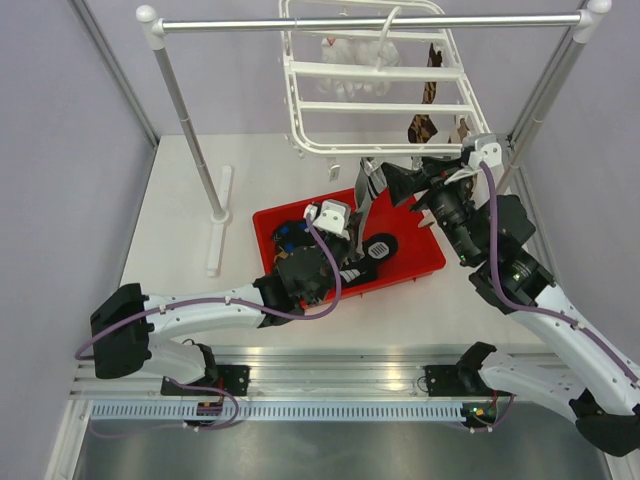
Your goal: Remove the socks clipped to the hanger
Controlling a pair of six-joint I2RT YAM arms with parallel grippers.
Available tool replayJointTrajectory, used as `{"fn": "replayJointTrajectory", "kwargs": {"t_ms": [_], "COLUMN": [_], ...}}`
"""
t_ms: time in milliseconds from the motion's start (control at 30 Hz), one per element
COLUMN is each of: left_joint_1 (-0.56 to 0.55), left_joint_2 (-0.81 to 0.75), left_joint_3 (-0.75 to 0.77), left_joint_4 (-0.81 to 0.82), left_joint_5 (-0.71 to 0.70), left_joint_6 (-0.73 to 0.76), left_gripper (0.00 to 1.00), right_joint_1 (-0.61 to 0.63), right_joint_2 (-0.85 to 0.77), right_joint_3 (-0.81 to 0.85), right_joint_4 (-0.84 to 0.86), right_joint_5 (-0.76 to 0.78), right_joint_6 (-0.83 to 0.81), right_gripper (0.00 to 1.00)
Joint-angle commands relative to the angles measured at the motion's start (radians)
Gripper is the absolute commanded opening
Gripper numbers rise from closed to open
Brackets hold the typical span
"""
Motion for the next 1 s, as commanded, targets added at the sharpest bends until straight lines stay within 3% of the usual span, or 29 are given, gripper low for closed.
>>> {"fn": "replayJointTrajectory", "kwargs": {"t_ms": [0,267,433,567,967], "left_joint_1": [-0.005,-0.005,-0.005,-0.005,-0.005], "left_joint_2": [-0.024,-0.007,-0.005,-0.007,-0.005], "left_joint_3": [0.034,0.051,0.052,0.055,0.064], "left_joint_4": [0.006,-0.001,-0.007,-0.010,-0.026], "left_joint_5": [0.029,0.041,0.041,0.041,0.047], "left_joint_6": [0.033,0.024,0.020,0.016,0.013], "left_gripper": [0.02,0.02,0.02,0.02,0.02], "right_joint_1": [-0.003,-0.003,-0.005,-0.003,-0.003], "right_joint_2": [-0.056,-0.151,-0.195,-0.163,-0.022], "right_joint_3": [-0.033,-0.119,-0.137,-0.122,-0.093], "right_joint_4": [0.005,0.011,0.034,0.069,0.218], "right_joint_5": [0.025,-0.009,-0.166,-0.246,-0.242], "right_joint_6": [0.021,0.004,-0.025,-0.026,-0.022], "right_gripper": [0.72,0.72,0.71,0.69,0.68]}}
